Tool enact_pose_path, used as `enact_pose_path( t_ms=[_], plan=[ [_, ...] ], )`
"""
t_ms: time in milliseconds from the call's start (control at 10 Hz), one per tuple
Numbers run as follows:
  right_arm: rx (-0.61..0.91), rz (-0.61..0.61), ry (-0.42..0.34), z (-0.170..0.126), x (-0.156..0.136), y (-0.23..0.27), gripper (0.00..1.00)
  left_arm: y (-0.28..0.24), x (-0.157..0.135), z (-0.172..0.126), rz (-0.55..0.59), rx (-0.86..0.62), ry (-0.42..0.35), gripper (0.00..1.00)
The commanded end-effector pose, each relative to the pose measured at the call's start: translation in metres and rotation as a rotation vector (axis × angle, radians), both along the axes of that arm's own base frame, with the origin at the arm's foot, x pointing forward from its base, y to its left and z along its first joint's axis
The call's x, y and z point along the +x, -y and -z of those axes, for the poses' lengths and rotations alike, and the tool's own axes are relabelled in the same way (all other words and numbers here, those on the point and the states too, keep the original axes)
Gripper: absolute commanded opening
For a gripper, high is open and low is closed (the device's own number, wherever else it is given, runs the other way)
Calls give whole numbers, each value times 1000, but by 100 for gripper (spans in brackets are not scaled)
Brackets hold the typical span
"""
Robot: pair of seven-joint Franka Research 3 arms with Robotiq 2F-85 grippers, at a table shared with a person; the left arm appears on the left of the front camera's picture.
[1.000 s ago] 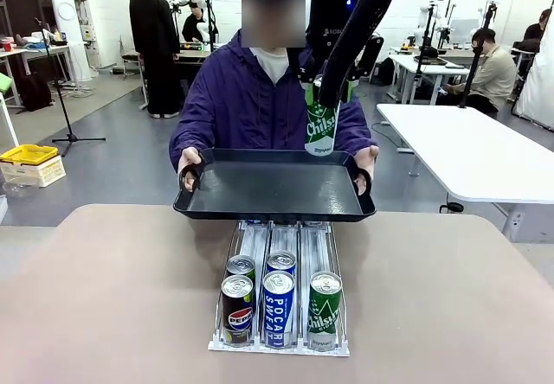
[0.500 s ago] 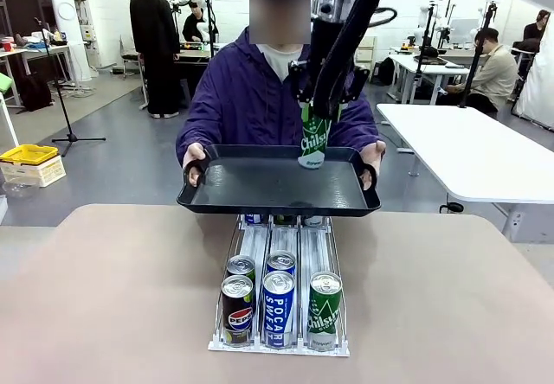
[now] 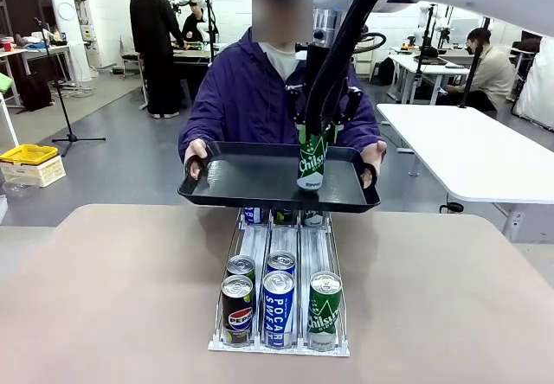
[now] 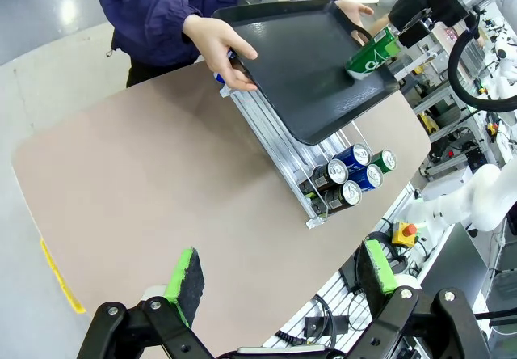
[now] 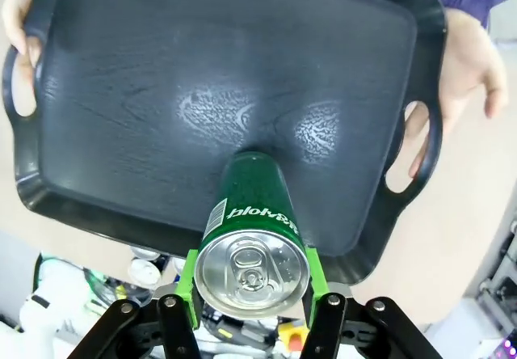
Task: Retrieve and hand over the desired beverage to the person.
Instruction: Place the picked can on the Handle tray extended by the person.
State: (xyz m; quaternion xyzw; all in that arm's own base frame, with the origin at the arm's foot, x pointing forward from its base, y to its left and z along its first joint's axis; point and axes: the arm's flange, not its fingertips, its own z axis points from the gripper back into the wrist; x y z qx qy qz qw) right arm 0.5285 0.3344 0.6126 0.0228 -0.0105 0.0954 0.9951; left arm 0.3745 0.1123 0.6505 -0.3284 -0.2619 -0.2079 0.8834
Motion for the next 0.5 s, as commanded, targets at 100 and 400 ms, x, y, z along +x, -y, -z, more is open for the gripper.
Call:
enact_pose_path(
  t_ms=[100,400],
  plan=[
    [-25,-4,-46,-6,13,-6,57,0,0,-1,13,-15,13,100],
    [-29,-32,-52,-6,12,-7,100,0,0,-1,13,-15,13,100]
  ],
)
